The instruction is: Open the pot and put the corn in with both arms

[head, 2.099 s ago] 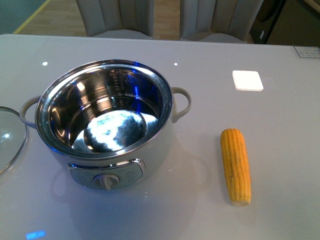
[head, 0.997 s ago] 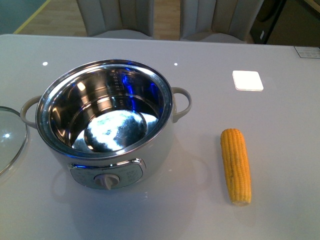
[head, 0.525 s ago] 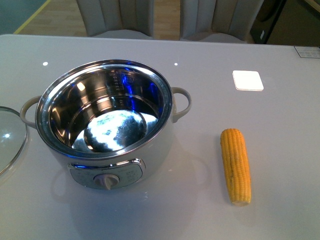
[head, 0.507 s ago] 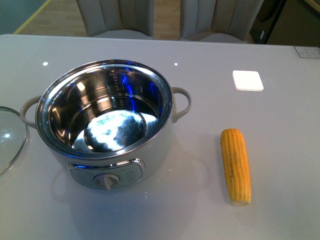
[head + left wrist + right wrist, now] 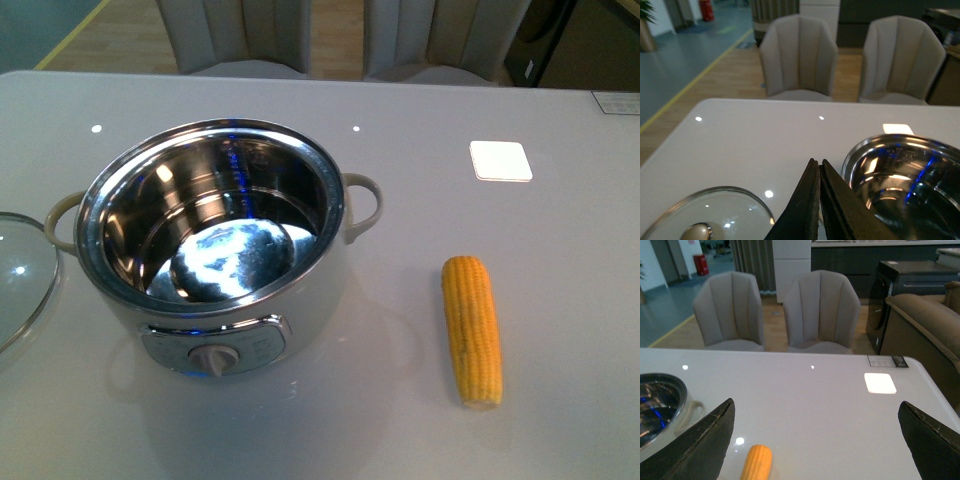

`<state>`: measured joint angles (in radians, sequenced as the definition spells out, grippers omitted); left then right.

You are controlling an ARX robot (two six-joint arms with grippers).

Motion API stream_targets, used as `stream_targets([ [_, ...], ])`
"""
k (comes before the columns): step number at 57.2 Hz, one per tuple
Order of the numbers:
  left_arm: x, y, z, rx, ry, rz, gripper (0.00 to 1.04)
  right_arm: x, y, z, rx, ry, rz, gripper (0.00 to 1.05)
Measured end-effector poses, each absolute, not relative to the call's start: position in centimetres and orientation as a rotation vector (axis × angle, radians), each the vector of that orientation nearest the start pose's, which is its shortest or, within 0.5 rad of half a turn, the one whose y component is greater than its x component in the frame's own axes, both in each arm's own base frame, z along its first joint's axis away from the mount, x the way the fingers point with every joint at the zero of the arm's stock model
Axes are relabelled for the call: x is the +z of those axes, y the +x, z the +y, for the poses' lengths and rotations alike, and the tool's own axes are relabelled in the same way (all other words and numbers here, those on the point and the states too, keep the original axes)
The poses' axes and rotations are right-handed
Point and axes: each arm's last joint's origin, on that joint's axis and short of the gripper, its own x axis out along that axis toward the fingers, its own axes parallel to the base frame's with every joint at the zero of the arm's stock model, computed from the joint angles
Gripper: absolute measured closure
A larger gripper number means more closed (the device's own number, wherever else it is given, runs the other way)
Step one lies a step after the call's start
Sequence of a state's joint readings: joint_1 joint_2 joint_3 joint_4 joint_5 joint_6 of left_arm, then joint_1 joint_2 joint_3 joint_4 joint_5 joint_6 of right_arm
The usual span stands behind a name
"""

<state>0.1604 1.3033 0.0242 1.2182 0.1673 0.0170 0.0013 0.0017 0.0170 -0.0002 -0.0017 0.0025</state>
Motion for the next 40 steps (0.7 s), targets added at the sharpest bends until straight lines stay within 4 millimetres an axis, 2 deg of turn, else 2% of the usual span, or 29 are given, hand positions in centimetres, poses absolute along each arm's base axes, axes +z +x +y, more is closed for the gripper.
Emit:
stream_targets([
  [15,15.8,15.4,1.2,0.01,0.007,-0.008,1.01,16.9,9.7,0.0,-0.001,0.003,-0.014,0.09],
  [23,16.3,14.5,0.1,0.0,0.004,0.004,1.01,16.9,9.7,0.0,-0.001,0.003,-0.014,0.09],
  [40,16.9,12.9,0.0,0.003,0.004,-0.004,1.01,16.9,9.7,0.0,-0.001,0.003,-0.014,0.09],
])
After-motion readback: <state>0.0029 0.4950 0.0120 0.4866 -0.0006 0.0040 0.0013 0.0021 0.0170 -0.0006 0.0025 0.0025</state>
